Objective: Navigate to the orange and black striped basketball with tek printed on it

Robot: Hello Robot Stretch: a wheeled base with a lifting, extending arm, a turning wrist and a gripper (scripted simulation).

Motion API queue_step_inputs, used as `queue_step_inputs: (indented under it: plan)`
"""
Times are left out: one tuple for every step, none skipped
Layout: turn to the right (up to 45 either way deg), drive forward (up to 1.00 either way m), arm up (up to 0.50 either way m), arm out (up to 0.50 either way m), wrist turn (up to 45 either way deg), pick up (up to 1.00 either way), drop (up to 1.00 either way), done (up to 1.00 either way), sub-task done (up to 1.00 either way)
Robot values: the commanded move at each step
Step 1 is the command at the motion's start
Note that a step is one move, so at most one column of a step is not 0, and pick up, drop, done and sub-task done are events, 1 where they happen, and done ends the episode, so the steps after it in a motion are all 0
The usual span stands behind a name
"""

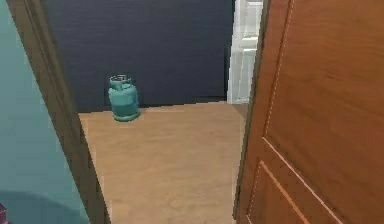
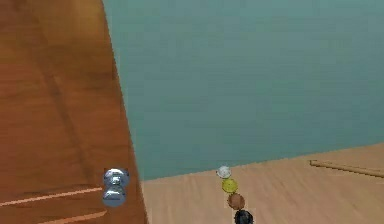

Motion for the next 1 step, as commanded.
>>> queue_step_inputs:
  plan:
    - [0.0, 1.0, 0.0, 0.0, 0.0, 0.0, 0.0, 0.0, 0.0]
